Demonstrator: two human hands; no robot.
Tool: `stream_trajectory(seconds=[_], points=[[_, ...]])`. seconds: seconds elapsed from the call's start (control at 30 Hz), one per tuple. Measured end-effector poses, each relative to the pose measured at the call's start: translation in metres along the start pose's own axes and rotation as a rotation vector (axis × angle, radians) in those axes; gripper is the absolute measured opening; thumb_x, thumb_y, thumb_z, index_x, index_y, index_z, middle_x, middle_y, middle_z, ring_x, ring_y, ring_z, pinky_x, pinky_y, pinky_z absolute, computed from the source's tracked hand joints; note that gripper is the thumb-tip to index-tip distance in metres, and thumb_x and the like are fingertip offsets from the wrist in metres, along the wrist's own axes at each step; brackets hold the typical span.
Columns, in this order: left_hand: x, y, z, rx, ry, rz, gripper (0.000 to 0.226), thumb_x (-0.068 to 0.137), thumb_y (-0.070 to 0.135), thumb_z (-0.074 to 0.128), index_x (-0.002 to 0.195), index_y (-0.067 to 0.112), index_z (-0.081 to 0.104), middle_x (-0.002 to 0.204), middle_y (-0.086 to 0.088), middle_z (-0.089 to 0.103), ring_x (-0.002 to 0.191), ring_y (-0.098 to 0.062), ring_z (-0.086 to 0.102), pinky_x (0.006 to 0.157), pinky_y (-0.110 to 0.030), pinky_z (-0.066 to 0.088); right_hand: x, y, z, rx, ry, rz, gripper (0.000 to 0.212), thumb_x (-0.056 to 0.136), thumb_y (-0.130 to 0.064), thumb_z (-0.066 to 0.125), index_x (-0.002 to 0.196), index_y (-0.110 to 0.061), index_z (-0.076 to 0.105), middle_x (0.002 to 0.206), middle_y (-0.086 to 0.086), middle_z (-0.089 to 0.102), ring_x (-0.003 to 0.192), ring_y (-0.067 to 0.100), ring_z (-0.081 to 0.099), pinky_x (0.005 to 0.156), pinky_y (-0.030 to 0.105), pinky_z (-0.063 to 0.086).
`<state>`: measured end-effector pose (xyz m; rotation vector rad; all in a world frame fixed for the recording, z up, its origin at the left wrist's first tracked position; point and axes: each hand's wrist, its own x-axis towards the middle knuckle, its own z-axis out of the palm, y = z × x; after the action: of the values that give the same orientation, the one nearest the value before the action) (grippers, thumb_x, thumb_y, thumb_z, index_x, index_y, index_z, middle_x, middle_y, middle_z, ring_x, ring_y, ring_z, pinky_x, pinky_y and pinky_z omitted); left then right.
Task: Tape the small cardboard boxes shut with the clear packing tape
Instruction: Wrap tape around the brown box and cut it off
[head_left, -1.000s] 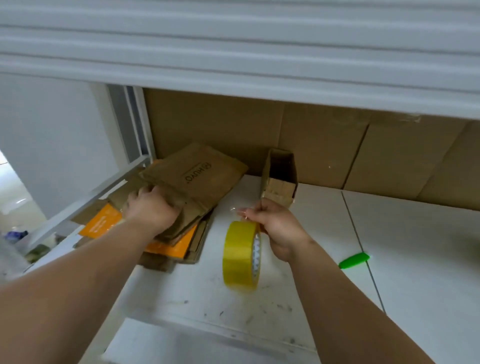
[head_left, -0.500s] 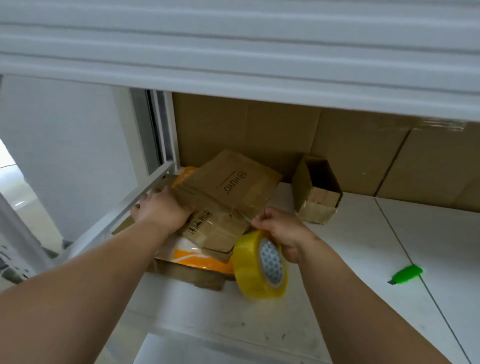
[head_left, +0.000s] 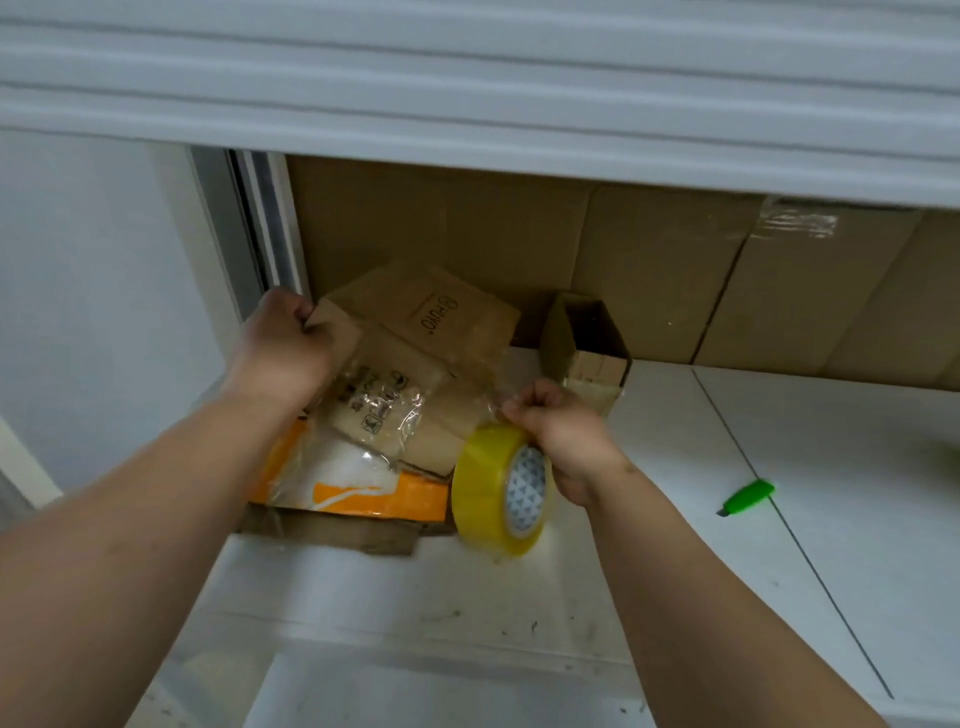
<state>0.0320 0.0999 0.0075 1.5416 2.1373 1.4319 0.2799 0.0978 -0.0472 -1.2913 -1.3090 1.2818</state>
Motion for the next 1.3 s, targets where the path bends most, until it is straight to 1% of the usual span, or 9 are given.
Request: stream_trajectory(seconds=[0.13, 0.23, 0.4, 0.53, 0.63, 0.8, 0.9, 1.07, 1.3], points=[[-0.03, 0.029, 0.0, -0.154, 0.099, 0.023, 0.017, 0.08, 0.024, 0.055, 0.07, 0.017, 0.043, 0.06, 0.004, 0.036, 0.053, -0.013, 0.033, 0.043, -0.023, 0.027, -0.018, -0.002, -0.031, 0.079, 0.033, -0.055, 0.022, 0.093, -0.012, 0.063, 0.074, -0.019, 0.054, 0.114, 0.022, 0.067, 0.115, 0.041, 0.06, 0.101, 0.056, 0.048], [-0.065, 0.059, 0.001, -0.209, 0.193, 0.048, 0.01, 0.084, 0.022, 0.057, 0.083, 0.014, 0.052, 0.07, -0.007, 0.054, 0.06, -0.017, 0.047, 0.053, -0.029, 0.038, -0.038, -0.005, -0.06, 0.095, 0.048, -0.116, 0.024, 0.088, -0.018, 0.065, 0.067, -0.027, 0.057, 0.117, 0.025, 0.064, 0.114, 0.042, 0.058, 0.091, 0.047, 0.049], [-0.137, 0.124, 0.005, -0.363, 0.357, 0.066, 0.012, 0.091, 0.019, 0.057, 0.102, 0.018, 0.051, 0.086, 0.002, 0.051, 0.075, -0.011, 0.048, 0.063, -0.02, 0.037, -0.077, -0.006, -0.127, 0.156, 0.08, -0.185, 0.025, 0.094, -0.011, 0.063, 0.072, -0.021, 0.056, 0.081, 0.003, 0.063, 0.085, 0.021, 0.054, 0.079, 0.037, 0.043], [-0.193, 0.169, 0.027, -0.417, 0.343, 0.051, 0.013, 0.096, 0.021, 0.057, 0.099, 0.018, 0.044, 0.074, 0.011, 0.041, 0.063, -0.005, 0.041, 0.061, -0.023, 0.038, -0.113, 0.001, -0.187, 0.184, 0.084, -0.189, 0.029, 0.095, -0.007, 0.061, 0.07, -0.02, 0.058, 0.104, 0.016, 0.071, 0.102, 0.021, 0.063, 0.089, 0.041, 0.048], [-0.228, 0.194, 0.048, -0.444, 0.269, 0.021, 0.013, 0.096, 0.021, 0.057, 0.1, 0.019, 0.044, 0.078, 0.006, 0.048, 0.067, -0.012, 0.046, 0.067, -0.031, 0.041, -0.138, 0.009, -0.23, 0.239, 0.076, -0.144, 0.023, 0.096, -0.005, 0.058, 0.075, -0.013, 0.055, 0.112, 0.006, 0.072, 0.116, 0.018, 0.063, 0.104, 0.042, 0.047], [-0.279, 0.23, 0.085, -0.515, 0.131, -0.045, 0.01, 0.098, 0.02, 0.053, 0.101, 0.02, 0.044, 0.08, 0.005, 0.051, 0.068, -0.012, 0.048, 0.062, -0.03, 0.041, -0.171, 0.021, -0.291, 0.226, 0.142, -0.13, 0.017, 0.097, -0.007, 0.059, 0.081, -0.01, 0.054, 0.115, 0.002, 0.071, 0.113, 0.013, 0.063, 0.102, 0.037, 0.047], [-0.308, 0.248, 0.108, -0.561, 0.0, -0.163, 0.008, 0.101, 0.019, 0.05, 0.108, 0.019, 0.047, 0.088, 0.005, 0.055, 0.071, -0.007, 0.051, 0.054, -0.015, 0.042, -0.189, 0.029, -0.317, 0.229, 0.216, -0.128, 0.019, 0.097, -0.006, 0.058, 0.079, -0.01, 0.052, 0.113, 0.003, 0.071, 0.106, 0.013, 0.064, 0.098, 0.036, 0.047], [-0.362, 0.254, 0.138, -0.697, -0.371, -0.403, 0.015, 0.101, 0.016, 0.048, 0.105, 0.022, 0.062, 0.102, -0.002, 0.066, 0.095, -0.022, 0.063, 0.092, -0.043, 0.054, -0.213, 0.044, -0.352, 0.177, 0.346, -0.097, 0.026, 0.095, -0.008, 0.062, 0.071, -0.015, 0.055, 0.112, 0.029, 0.065, 0.093, 0.025, 0.061, 0.094, 0.051, 0.049], [-0.418, 0.278, 0.18, -0.681, -0.632, -0.315, 0.033, 0.104, 0.022, 0.045, 0.135, 0.026, 0.057, 0.128, 0.007, 0.063, 0.115, -0.013, 0.058, 0.099, -0.03, 0.044, -0.235, 0.052, -0.403, 0.238, 0.46, -0.13, 0.024, 0.096, -0.002, 0.058, 0.074, -0.011, 0.054, 0.106, 0.01, 0.072, 0.104, 0.017, 0.066, 0.095, 0.039, 0.05]])
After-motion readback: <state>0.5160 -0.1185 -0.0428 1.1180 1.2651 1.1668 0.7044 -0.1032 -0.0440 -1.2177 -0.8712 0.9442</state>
